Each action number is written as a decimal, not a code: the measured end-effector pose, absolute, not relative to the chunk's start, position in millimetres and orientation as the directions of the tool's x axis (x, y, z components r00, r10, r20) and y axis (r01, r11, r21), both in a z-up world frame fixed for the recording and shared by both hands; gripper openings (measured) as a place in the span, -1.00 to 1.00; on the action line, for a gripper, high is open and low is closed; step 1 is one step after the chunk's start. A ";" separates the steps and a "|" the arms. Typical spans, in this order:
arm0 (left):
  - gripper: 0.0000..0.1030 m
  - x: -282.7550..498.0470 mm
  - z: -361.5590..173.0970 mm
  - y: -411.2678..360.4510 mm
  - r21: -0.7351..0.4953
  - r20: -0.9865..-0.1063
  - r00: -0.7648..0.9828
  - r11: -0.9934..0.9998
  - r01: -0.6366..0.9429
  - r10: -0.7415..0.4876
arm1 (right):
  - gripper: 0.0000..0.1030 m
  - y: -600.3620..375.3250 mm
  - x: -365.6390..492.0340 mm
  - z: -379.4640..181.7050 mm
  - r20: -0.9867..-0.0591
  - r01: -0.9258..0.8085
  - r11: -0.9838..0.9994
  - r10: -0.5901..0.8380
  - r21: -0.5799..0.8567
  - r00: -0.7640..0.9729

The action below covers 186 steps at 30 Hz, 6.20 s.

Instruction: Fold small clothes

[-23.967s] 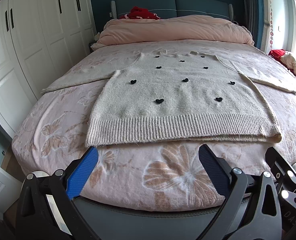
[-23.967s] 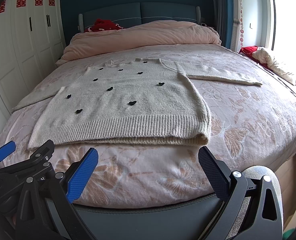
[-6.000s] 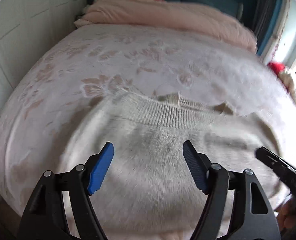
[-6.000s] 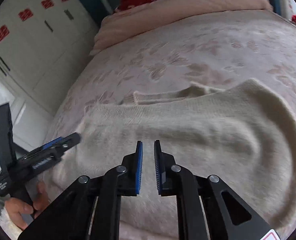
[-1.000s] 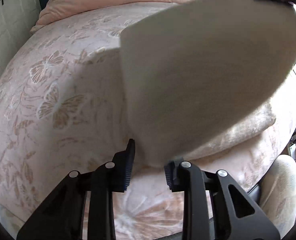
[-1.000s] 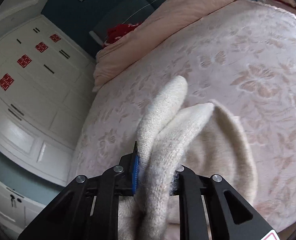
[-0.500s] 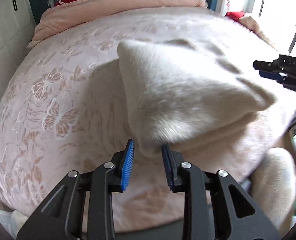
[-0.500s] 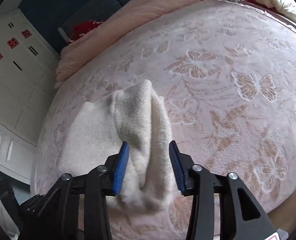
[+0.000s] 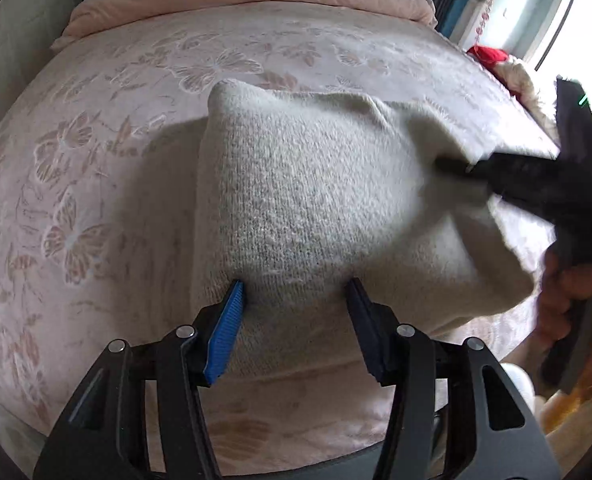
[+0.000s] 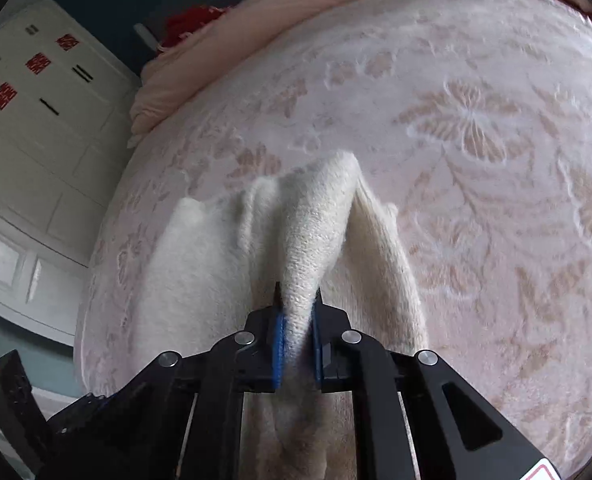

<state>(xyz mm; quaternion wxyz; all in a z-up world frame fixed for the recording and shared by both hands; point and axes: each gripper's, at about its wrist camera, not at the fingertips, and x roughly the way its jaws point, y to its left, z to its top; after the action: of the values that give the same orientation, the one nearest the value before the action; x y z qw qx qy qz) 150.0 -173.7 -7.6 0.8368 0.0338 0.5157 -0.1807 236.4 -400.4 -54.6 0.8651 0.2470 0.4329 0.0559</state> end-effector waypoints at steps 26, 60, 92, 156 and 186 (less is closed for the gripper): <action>0.29 119.9 -12.8 -195.4 0.008 -0.854 0.471 0.898 0.439 -0.222 | -1.00 -389.0 122.4 -95.9 -0.800 0.211 0.888 0.237 0.408 0.551; 0.63 169.2 -6.4 -186.3 -0.099 -0.861 0.432 0.923 0.372 -0.267 | -0.41 -404.8 269.4 -83.5 -0.813 0.243 0.918 0.127 0.313 0.569; -0.08 105.6 -0.3 -71.7 -0.703 -0.709 -0.003 0.706 0.086 -0.705 | -0.29 -333.2 81.3 -24.1 -0.716 0.209 0.753 0.443 0.623 0.539; -0.16 188.4 -33.1 105.3 -0.463 -0.776 0.444 0.883 0.081 -0.448 | -0.18 -195.4 176.6 -28.9 -0.706 0.062 0.906 0.281 0.418 0.650; 0.19 148.8 -17.5 36.5 -0.074 -0.852 0.505 0.987 0.141 -0.136 | -0.83 -153.7 159.8 -21.9 -0.795 0.029 0.984 0.122 0.173 0.594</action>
<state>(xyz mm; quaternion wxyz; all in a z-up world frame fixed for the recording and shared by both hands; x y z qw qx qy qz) 148.8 36.5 -17.5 0.8674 0.0024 0.4912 -0.0799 159.8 -153.7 -21.9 0.8888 0.0843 0.4498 0.0262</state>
